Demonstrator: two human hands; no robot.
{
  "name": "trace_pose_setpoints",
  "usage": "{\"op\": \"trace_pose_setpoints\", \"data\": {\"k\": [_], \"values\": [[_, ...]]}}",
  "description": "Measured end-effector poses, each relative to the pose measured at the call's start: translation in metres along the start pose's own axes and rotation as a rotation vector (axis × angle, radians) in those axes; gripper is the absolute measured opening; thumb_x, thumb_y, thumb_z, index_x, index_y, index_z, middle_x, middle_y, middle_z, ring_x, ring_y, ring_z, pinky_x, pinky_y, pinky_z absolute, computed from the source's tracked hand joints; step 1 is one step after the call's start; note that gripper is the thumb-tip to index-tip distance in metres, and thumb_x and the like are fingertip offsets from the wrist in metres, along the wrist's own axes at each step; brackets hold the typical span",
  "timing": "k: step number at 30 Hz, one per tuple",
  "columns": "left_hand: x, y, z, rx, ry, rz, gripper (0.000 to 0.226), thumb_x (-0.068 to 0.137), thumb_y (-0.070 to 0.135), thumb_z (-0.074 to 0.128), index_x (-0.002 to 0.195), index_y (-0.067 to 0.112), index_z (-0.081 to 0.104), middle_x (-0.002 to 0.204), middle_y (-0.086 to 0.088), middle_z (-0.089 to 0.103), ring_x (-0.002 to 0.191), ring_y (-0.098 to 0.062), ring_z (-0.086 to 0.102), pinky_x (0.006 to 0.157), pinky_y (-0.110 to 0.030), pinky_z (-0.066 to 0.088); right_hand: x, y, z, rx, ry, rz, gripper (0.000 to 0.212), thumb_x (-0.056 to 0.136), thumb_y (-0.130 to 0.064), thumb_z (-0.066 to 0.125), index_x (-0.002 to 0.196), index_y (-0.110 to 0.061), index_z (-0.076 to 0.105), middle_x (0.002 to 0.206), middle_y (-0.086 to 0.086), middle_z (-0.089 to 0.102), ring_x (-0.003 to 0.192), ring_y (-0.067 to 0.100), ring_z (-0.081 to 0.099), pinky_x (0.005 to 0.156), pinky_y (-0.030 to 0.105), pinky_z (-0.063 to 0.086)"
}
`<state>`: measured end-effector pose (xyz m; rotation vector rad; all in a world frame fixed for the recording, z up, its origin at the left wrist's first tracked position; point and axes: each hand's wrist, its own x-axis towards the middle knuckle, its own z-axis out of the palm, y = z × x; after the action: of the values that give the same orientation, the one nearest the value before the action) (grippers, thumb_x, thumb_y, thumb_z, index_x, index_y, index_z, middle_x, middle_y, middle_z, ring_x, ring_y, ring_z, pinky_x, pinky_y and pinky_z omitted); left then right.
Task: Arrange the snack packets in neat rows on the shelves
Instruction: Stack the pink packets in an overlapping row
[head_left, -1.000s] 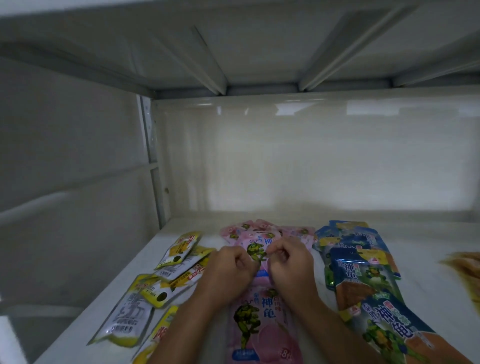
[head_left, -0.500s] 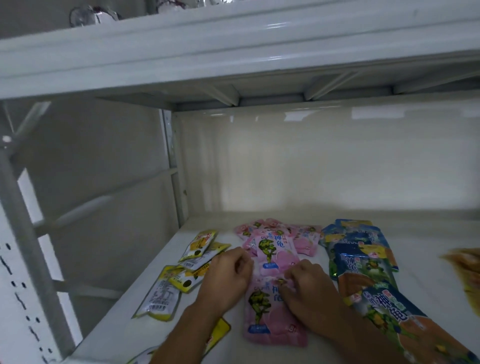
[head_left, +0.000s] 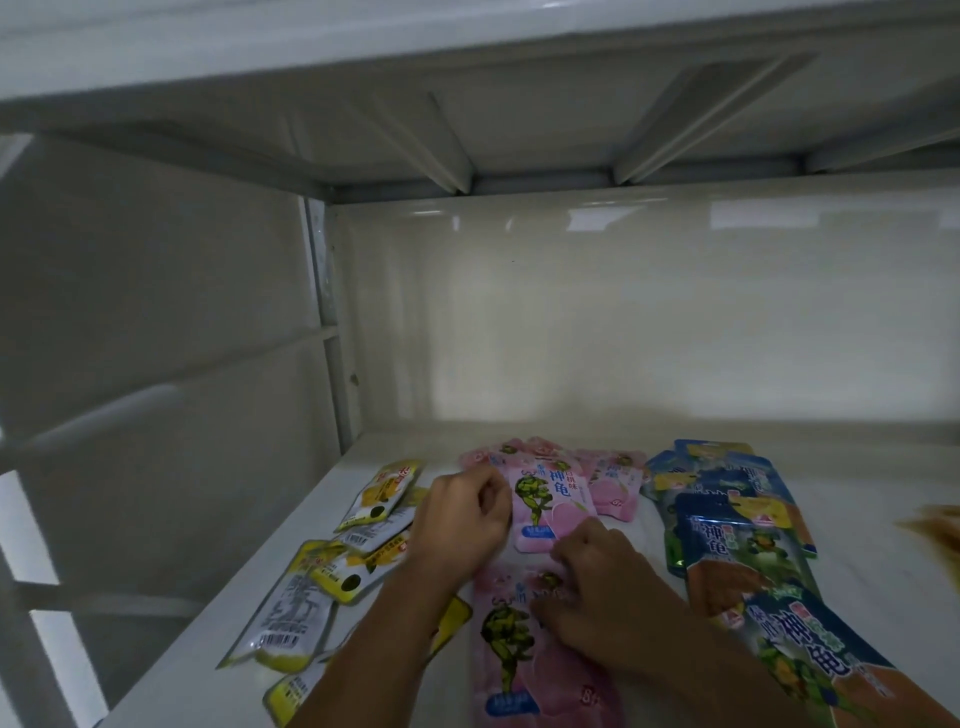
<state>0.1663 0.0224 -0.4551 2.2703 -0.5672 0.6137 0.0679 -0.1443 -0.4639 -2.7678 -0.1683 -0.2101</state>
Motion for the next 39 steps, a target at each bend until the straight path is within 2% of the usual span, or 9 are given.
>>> {"op": "trace_pose_setpoints", "data": {"k": [4,7,11,14,18,23,27,32,39], "values": [[0.002,-0.005,0.002,-0.047,0.013,0.009,0.013,0.091,0.026,0.062,0.078,0.024,0.064,0.065,0.006,0.062,0.062,-0.012,0.058,0.058,-0.041,0.052,0.007,0.002,-0.008,0.040,-0.075,-0.014,0.042,0.091,-0.049,0.069,0.112,-0.019,0.049,0.112,-0.004,0.038,0.106,0.017,0.043,0.087,0.030,0.043],[0.007,-0.010,0.004,-0.121,-0.005,-0.026,0.015,0.090,0.033,0.059,0.077,0.027,0.066,0.067,0.007,0.067,0.064,-0.014,0.063,0.062,-0.042,0.056,0.012,0.003,-0.014,0.214,-0.098,-0.030,0.032,0.093,-0.028,0.073,0.100,-0.016,0.044,0.103,-0.006,0.044,0.088,0.003,0.047,0.069,0.018,0.040],[0.009,-0.010,0.001,-0.277,-0.027,-0.049,0.021,0.093,0.032,0.058,0.076,0.024,0.068,0.070,0.003,0.070,0.068,-0.018,0.068,0.066,-0.043,0.057,0.020,0.014,-0.014,0.436,-0.011,-0.019,0.033,0.089,-0.027,0.082,0.084,-0.020,0.051,0.078,-0.005,0.055,0.062,0.000,0.049,0.061,0.016,0.043],[0.009,0.000,-0.007,-0.411,-0.018,-0.132,0.029,0.103,0.023,0.059,0.076,0.019,0.068,0.069,-0.001,0.069,0.068,-0.020,0.067,0.067,-0.040,0.057,0.026,0.018,-0.024,0.740,-0.009,0.038,0.025,0.085,-0.017,0.085,0.085,-0.011,0.060,0.074,0.002,0.061,0.066,0.009,0.058,0.066,0.029,0.050],[0.012,0.018,-0.015,-0.711,0.033,-0.432,0.043,0.104,0.046,0.057,0.089,0.009,0.074,0.081,-0.006,0.078,0.082,-0.024,0.076,0.082,-0.040,0.060,0.041,0.012,-0.032,1.137,0.114,0.134,0.022,0.086,-0.018,0.085,0.102,-0.013,0.071,0.093,0.035,0.068,0.077,0.036,0.063,0.069,0.041,0.050],[0.007,0.027,-0.014,-0.927,-0.103,-0.576,0.021,0.101,0.020,0.066,0.104,0.001,0.075,0.090,-0.016,0.080,0.085,-0.031,0.079,0.080,-0.043,0.065,0.061,-0.003,-0.019,1.360,0.358,0.228,0.012,0.092,0.001,0.073,0.101,-0.003,0.067,0.092,0.019,0.079,0.077,0.030,0.078,0.060,0.036,0.062],[0.009,0.024,-0.010,-0.918,-0.071,-0.574,0.012,0.101,0.013,0.067,0.101,0.004,0.075,0.088,-0.015,0.080,0.081,-0.031,0.080,0.073,-0.039,0.065,0.072,-0.003,-0.002,1.356,0.489,0.173,0.012,0.093,-0.002,0.074,0.103,-0.004,0.068,0.099,0.020,0.078,0.088,0.034,0.078,0.079,0.048,0.063],[0.013,0.018,-0.008,-0.964,0.055,-0.553,0.019,0.100,0.020,0.069,0.097,0.002,0.071,0.091,-0.023,0.078,0.087,-0.044,0.075,0.086,-0.066,0.059,0.067,-0.006,0.003,1.190,0.409,0.044,0.009,0.098,-0.006,0.068,0.101,-0.010,0.076,0.088,-0.001,0.081,0.082,0.011,0.077,0.067,0.020,0.057],[0.011,0.023,-0.011,-1.040,-0.076,-0.556,0.016,0.099,0.013,0.069,0.108,0.001,0.075,0.099,-0.020,0.079,0.094,-0.040,0.078,0.093,-0.060,0.059,0.071,-0.005,0.017,0.998,0.585,-0.022,0.014,0.100,-0.015,0.066,0.095,-0.022,0.078,0.088,-0.007,0.080,0.084,0.009,0.075,0.074,0.022,0.057]]}}
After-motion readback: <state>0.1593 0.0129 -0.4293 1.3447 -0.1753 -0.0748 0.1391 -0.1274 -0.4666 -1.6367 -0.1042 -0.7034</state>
